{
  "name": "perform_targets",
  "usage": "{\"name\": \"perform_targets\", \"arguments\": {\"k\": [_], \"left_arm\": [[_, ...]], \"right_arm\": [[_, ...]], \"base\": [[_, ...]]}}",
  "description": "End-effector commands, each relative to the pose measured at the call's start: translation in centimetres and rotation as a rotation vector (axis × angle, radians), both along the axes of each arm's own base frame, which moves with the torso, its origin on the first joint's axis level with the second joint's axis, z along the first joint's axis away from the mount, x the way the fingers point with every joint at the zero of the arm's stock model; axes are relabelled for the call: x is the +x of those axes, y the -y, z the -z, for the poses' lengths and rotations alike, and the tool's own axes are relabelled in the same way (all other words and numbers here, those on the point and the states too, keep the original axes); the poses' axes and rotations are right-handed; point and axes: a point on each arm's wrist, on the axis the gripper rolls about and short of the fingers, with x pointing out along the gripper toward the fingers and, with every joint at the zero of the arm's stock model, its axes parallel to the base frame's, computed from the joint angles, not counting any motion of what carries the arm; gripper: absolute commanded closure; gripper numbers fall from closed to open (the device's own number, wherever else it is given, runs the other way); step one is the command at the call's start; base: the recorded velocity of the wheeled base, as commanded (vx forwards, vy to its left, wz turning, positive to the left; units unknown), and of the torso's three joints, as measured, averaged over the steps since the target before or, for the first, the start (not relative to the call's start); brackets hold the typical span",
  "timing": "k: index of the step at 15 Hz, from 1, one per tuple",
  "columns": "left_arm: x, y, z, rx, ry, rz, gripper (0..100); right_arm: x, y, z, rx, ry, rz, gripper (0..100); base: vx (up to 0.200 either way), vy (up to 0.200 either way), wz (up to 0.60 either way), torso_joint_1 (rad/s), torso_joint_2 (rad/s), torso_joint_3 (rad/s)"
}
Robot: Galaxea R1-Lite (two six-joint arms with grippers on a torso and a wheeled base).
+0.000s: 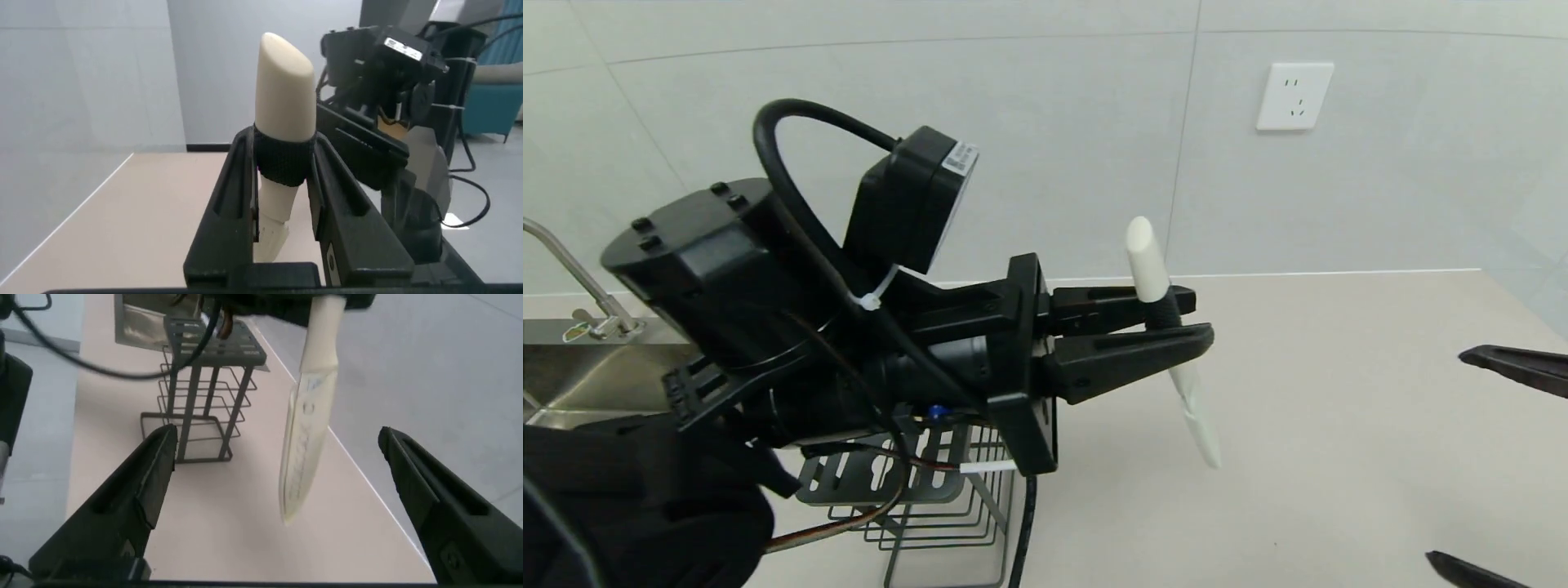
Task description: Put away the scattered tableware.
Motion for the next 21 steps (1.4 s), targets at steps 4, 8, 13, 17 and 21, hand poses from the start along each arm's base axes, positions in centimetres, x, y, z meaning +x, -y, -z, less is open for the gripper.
{"name": "perform_targets", "arguments": {"k": [4, 8, 13, 17, 21], "left_arm": [[-2.0, -3.6, -1.3, 0.036, 0.005, -0.165, 100], [-3.2, -5.0, -0.8, 0.061, -0.03, -0.219, 100], [-4.3, -6.8, -1.2, 0.058, -0.017, -0.306, 100], [-5.0, -7.9, -1.7, 0.052, 0.031, -0.331, 100], [-5.6, -9.2, -2.0, 0.084, 0.077, -0.378, 100]], "right_arm": [[-3.2, 2.8, -0.5, 0.046, 0.118, 0.183, 100], [-6.3, 3.8, 1.9, 0.058, 0.18, 0.246, 100], [-8.5, 4.3, 4.1, 0.063, 0.224, 0.32, 100], [-11.1, 4.5, 7.3, 0.053, 0.191, 0.365, 100], [-11.6, 4.5, 9.4, 0.062, 0.082, 0.417, 100]], "base": [[0.0, 0.0, 0.0, 0.0, 0.0, 0.0], [0.0, 0.0, 0.0, 0.0, 0.0, 0.0], [0.0, 0.0, 0.0, 0.0, 0.0, 0.0], [0.0, 0.0, 0.0, 0.0, 0.0, 0.0], [0.0, 0.0, 0.0, 0.0, 0.0, 0.0]]}}
